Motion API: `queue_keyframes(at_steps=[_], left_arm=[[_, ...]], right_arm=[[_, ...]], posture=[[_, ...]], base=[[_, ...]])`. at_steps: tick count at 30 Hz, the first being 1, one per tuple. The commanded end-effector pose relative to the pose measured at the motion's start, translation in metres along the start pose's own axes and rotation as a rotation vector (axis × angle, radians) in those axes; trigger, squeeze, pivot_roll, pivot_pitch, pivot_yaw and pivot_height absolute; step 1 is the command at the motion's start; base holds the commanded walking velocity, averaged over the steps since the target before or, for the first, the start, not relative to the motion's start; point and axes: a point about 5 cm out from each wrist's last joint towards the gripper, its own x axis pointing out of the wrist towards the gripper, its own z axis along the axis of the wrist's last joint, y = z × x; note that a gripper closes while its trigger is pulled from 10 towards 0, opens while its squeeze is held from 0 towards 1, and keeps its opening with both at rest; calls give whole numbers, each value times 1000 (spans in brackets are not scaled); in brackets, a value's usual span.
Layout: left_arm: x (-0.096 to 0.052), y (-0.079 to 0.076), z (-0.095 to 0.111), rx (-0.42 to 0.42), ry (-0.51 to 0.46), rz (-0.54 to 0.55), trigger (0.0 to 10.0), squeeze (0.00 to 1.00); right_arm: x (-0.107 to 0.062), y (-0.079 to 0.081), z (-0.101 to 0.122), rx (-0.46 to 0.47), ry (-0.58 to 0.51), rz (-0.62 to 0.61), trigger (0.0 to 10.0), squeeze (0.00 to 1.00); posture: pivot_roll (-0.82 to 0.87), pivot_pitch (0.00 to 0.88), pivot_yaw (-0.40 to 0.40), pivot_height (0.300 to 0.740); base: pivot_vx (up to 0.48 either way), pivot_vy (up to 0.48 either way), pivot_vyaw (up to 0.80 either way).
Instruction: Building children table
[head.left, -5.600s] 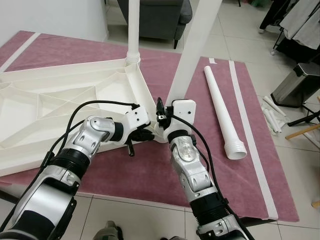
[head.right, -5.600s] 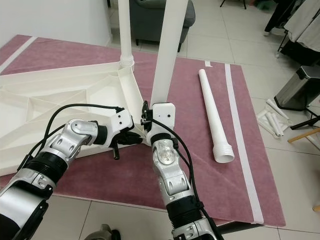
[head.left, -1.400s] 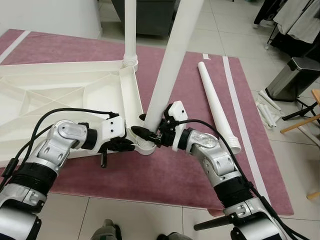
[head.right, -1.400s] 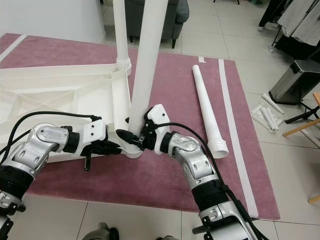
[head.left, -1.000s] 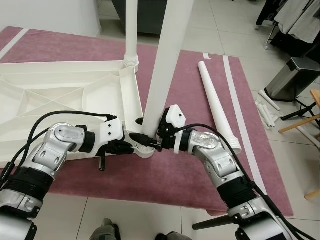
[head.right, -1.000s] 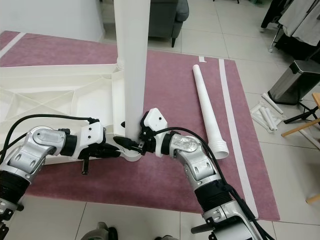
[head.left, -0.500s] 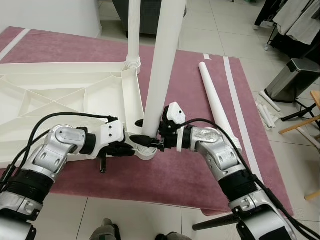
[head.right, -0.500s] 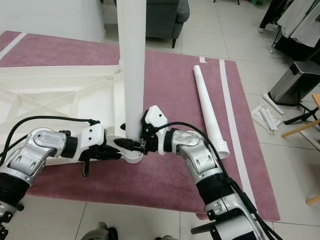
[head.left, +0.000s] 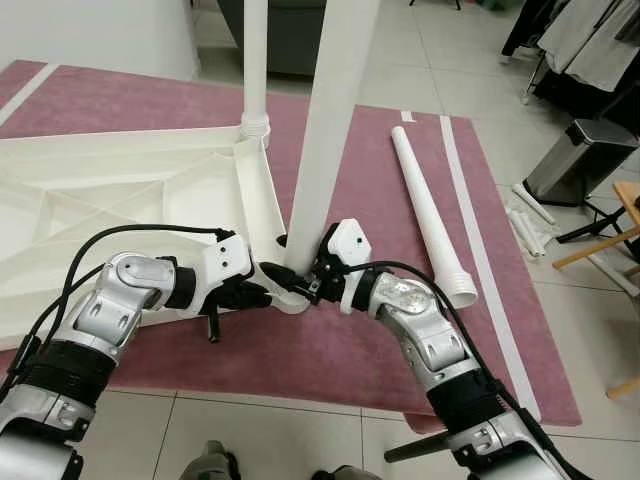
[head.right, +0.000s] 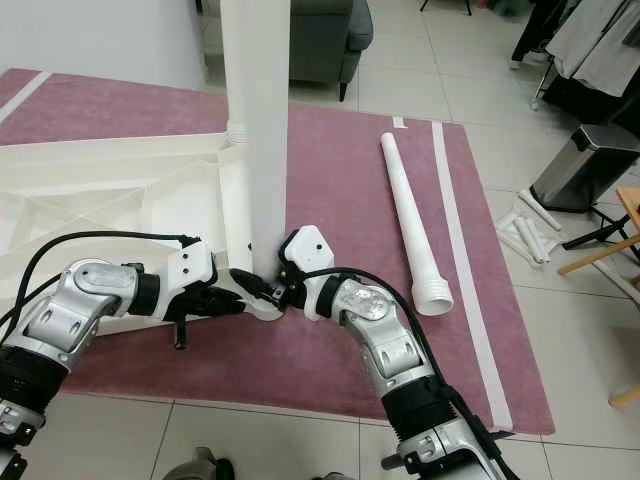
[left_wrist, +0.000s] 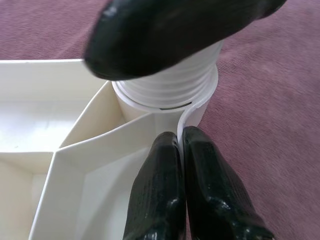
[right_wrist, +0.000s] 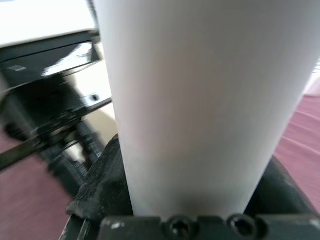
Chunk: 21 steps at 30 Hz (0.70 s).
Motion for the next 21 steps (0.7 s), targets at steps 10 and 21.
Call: queue_keyframes(at_steps=[10,21], left_arm=[[3,7,21,7,-107,31,0,0],[18,13,32,-7,-148,47,0,0]], right_arm=[[-8,17,-62,132,294,-323,0,0],[-9,23,-84,208,461,-717,0,0]], posture=[[143,108,-35,740],[137,98,-24,740]], base=[[0,0,0],[0,0,0]])
